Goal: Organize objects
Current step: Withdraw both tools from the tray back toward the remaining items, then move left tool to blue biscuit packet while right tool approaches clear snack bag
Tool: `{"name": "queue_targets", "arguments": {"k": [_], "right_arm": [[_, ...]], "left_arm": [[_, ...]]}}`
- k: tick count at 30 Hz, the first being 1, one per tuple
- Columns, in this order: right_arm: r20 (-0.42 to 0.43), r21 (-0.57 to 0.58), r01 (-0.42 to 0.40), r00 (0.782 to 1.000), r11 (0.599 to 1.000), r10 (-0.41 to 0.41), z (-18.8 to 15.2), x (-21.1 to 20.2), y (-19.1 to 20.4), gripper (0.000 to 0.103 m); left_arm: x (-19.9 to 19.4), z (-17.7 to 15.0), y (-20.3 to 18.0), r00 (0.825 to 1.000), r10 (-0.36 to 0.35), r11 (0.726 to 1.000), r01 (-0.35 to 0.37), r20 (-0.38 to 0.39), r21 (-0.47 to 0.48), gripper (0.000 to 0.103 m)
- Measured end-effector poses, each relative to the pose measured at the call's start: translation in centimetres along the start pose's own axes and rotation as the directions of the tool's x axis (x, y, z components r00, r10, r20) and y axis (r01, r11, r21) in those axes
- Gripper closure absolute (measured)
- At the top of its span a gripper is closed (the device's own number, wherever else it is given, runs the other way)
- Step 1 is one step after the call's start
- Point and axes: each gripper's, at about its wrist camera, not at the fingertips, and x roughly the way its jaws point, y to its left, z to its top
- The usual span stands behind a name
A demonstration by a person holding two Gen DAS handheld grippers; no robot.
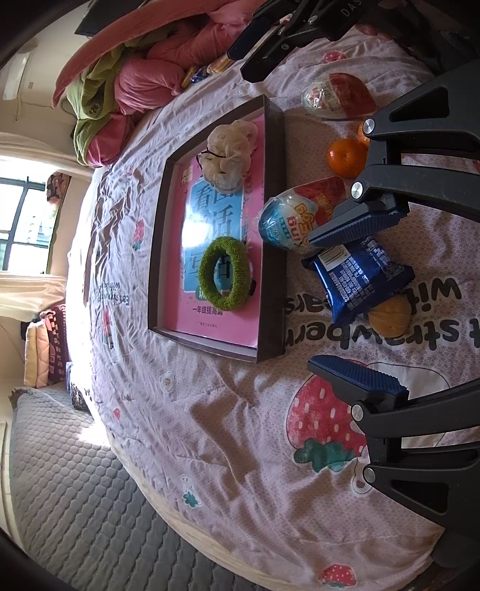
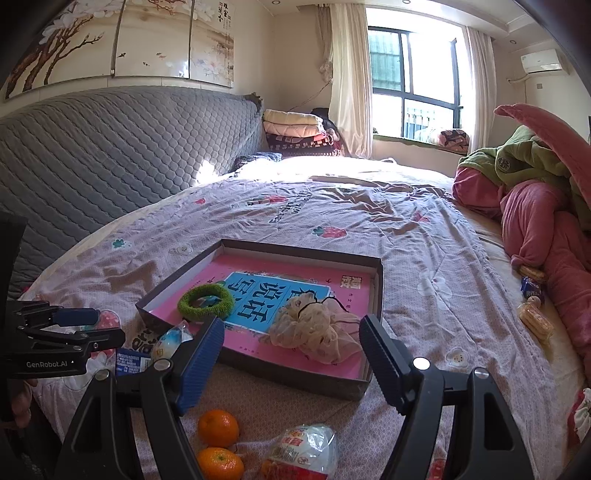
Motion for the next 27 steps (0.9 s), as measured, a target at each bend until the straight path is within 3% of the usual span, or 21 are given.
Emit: {"name": "queue_targets", "arguments": {"k": [9,27], "right_arm": [[-0.020,0.012,0.002,1.000,1.000,-0.002,-1.3,-0.6,0.1,0.028],[-0.027,0.023,0.007,1.000,1.000,-0.007,-2.7,-1.8,-0.1,0.028]], "left_arm": [[-0.4,-0.8,0.0,1.000,-0.010,1.000,0.010,0.001,-0.005,0.040],[-1.2,-2.8,-1.4,0.999,-0.039,0.994,0.039,0.004,0.102,0.040]]}}
